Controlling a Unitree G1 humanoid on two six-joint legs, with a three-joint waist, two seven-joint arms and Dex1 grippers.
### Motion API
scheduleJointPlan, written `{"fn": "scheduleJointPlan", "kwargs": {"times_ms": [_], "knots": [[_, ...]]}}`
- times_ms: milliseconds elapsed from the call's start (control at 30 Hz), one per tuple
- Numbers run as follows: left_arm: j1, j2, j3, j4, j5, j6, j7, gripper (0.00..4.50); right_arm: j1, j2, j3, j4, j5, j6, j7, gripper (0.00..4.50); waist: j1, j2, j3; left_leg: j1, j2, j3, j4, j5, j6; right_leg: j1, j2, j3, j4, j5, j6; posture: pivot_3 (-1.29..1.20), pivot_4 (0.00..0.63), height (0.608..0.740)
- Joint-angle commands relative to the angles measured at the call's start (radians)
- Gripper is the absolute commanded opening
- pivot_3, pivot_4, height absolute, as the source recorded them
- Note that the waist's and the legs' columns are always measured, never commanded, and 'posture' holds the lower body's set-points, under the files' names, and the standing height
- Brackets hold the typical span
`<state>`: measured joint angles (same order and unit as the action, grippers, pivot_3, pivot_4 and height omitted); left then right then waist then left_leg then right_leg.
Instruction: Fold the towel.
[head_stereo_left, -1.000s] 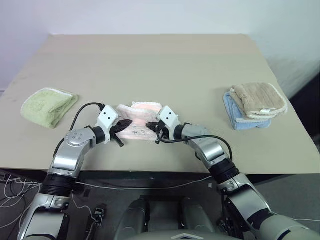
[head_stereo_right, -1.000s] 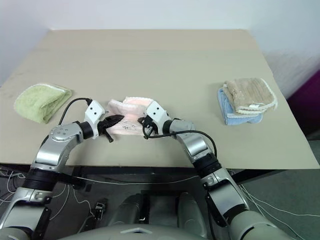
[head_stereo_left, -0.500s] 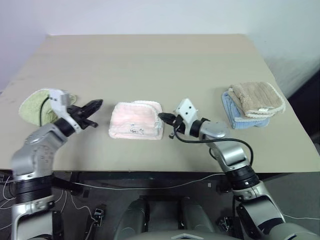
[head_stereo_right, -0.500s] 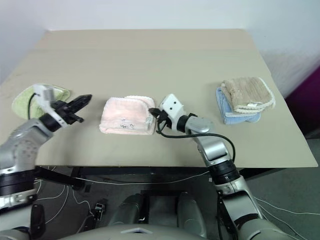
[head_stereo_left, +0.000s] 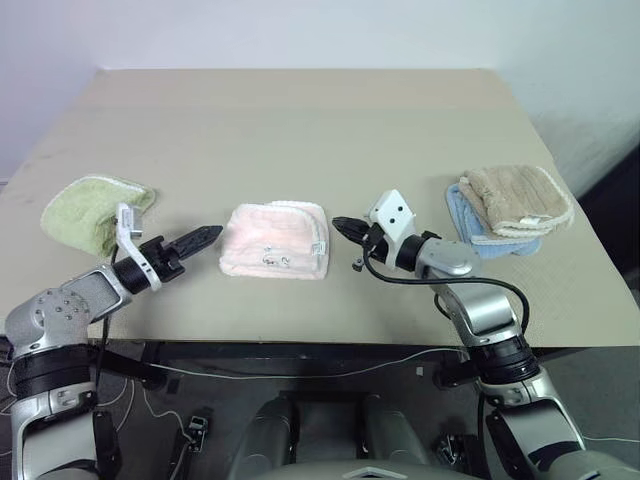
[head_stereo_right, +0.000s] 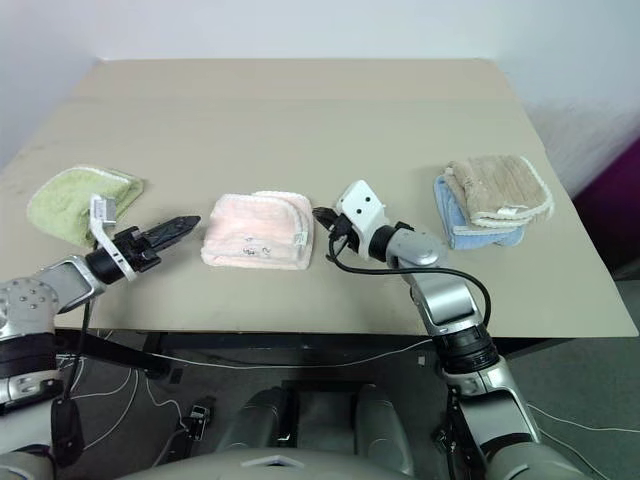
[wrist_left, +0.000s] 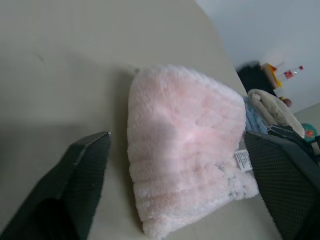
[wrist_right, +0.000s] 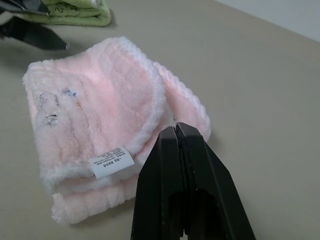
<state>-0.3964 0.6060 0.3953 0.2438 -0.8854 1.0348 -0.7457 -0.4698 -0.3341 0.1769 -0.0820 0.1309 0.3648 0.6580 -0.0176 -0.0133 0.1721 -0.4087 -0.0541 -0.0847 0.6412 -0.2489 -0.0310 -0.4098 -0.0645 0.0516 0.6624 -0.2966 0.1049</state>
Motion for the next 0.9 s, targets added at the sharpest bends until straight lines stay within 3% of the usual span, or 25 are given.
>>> {"fn": "scheduleJointPlan", "kwargs": {"times_ms": [33, 433, 900], "knots": [[-0.005, 0.000, -0.066, -0.001, 0.032, 0.006, -0.037, 4.43, 0.006, -0.003, -0.025, -0.064, 0.011, 0.002, -0.018, 0.00, 0.000, 0.000, 0.000, 0.000, 0.000, 0.000, 0.000, 0.000, 0.000, 0.000, 0.000, 0.000, 0.000, 0.000, 0.000, 0.00, 0.150, 0.740], [0.014, -0.057, -0.190, -0.058, 0.066, 0.073, -0.062, 4.43, 0.009, -0.009, -0.043, -0.090, 0.014, 0.023, -0.038, 0.00, 0.007, 0.000, 0.000, 0.000, -0.001, 0.000, 0.000, 0.000, 0.000, 0.001, -0.001, 0.000, 0.000, 0.000, 0.000, 0.00, 0.150, 0.740], [0.036, -0.206, -0.099, -0.137, -0.016, 0.184, 0.062, 4.43, 0.005, -0.011, -0.041, -0.094, 0.010, 0.029, -0.047, 0.00, 0.011, 0.000, 0.000, 0.000, -0.001, -0.001, 0.002, 0.000, 0.001, 0.002, -0.001, -0.001, 0.000, 0.000, 0.000, 0.00, 0.150, 0.740]]}}
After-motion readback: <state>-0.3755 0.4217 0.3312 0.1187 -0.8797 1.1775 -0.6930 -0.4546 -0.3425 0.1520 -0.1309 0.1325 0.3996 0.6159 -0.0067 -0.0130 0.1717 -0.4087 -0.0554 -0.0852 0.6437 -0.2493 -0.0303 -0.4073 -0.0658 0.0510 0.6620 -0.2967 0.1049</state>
